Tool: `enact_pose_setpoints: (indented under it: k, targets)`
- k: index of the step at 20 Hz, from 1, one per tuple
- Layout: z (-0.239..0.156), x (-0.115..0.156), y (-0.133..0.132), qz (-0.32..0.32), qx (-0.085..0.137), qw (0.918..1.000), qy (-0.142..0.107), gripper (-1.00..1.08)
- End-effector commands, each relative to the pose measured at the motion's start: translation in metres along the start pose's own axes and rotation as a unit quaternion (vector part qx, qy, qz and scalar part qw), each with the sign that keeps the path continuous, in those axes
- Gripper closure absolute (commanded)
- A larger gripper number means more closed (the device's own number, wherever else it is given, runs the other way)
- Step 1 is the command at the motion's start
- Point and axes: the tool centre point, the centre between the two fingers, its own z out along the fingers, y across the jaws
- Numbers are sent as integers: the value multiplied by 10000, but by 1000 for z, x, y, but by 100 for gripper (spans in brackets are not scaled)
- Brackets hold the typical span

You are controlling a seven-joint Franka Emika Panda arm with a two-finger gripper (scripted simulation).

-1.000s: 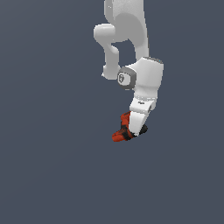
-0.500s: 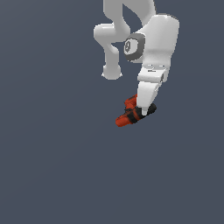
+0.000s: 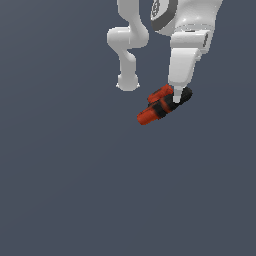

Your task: Pick up the object and move it to a goal position.

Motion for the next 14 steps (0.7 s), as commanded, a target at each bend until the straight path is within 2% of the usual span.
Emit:
enact_pose_setpoints:
  k: [1, 8, 14]
  targets:
    - [-23, 4, 6, 6, -22, 10000, 21, 108]
    - [-54, 10, 13, 19, -28, 10000, 13, 108]
    - [-55, 10, 13, 17, -5, 10000, -12, 108]
